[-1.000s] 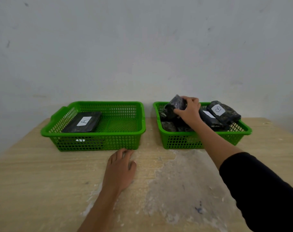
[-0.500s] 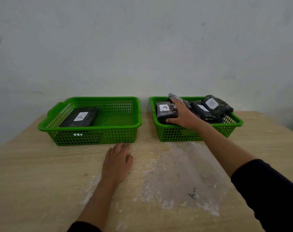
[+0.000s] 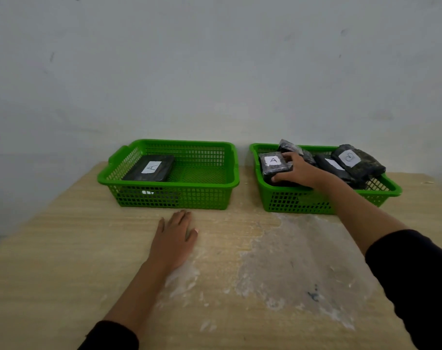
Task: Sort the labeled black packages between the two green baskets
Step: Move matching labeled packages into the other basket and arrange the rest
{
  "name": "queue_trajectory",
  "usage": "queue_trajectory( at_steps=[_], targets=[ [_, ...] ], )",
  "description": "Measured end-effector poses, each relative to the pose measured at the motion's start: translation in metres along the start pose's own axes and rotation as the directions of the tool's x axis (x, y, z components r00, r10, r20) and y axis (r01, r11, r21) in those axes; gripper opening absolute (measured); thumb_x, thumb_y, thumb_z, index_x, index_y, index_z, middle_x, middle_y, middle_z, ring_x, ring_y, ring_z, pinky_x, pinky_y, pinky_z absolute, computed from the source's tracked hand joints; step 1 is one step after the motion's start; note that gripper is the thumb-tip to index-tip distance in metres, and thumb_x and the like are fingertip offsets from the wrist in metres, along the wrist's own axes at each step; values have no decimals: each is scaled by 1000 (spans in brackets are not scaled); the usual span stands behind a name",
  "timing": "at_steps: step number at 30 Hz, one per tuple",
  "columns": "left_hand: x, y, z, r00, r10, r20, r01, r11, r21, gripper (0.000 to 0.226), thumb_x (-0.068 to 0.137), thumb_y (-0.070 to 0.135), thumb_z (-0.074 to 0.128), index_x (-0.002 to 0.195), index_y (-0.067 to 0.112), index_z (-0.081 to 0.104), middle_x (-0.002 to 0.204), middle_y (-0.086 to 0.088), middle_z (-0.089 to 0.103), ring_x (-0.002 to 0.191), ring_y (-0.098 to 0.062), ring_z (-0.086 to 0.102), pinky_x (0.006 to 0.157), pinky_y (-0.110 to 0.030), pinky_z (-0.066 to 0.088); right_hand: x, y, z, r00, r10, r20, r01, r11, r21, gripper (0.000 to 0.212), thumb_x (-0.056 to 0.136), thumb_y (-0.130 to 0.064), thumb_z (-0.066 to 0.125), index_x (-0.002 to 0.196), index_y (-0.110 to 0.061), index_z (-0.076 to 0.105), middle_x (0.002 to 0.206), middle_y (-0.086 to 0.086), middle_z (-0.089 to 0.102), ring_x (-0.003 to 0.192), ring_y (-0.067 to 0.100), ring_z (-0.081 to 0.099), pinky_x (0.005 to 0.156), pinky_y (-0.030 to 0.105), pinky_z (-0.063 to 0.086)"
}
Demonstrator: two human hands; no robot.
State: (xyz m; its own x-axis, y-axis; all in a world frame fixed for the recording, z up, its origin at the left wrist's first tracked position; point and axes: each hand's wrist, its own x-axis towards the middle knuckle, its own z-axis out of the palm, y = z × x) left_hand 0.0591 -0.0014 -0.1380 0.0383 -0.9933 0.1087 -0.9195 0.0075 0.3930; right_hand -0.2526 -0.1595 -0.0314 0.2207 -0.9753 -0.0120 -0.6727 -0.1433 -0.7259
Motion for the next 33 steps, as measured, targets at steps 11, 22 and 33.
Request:
queue_trajectory(
  at_steps=[11, 22, 33],
  targets=[
    [5, -10, 3, 999, -35, 1, 35, 997, 75, 57, 100, 37, 26, 151, 20, 9, 162, -1, 5, 149, -19, 1, 121, -41, -1, 28, -102, 0, 949, -197, -247, 269, 912, 309, 81, 70, -30, 80, 135, -8, 36, 122, 2, 54, 103, 19, 63, 72, 28, 58],
    [4, -11, 2, 1000, -8, -7, 8, 999, 49, 57, 100, 34, 21, 151, 19, 0, 162, -3, -4, 149, -18, -6, 120, -35, -10, 128, -158, 162, 990, -35, 138, 13, 987, 158, 106, 73, -20, 81, 149, -9, 7, 149, 19, 31, 124, 36, 46, 85, 40, 52],
    [4, -10, 5, 999, -21, -31, 22, 999, 28, 57, 99, 35, 22, 151, 21, 2, 162, -2, -3, 149, -17, -7, 119, -33, -13, 146, -143, 183, 971, -63, 232, 38, 993, 111, 83, 82, -13, 69, 149, -12, 22, 148, 15, 35, 122, 29, 48, 94, 37, 49]
  ],
)
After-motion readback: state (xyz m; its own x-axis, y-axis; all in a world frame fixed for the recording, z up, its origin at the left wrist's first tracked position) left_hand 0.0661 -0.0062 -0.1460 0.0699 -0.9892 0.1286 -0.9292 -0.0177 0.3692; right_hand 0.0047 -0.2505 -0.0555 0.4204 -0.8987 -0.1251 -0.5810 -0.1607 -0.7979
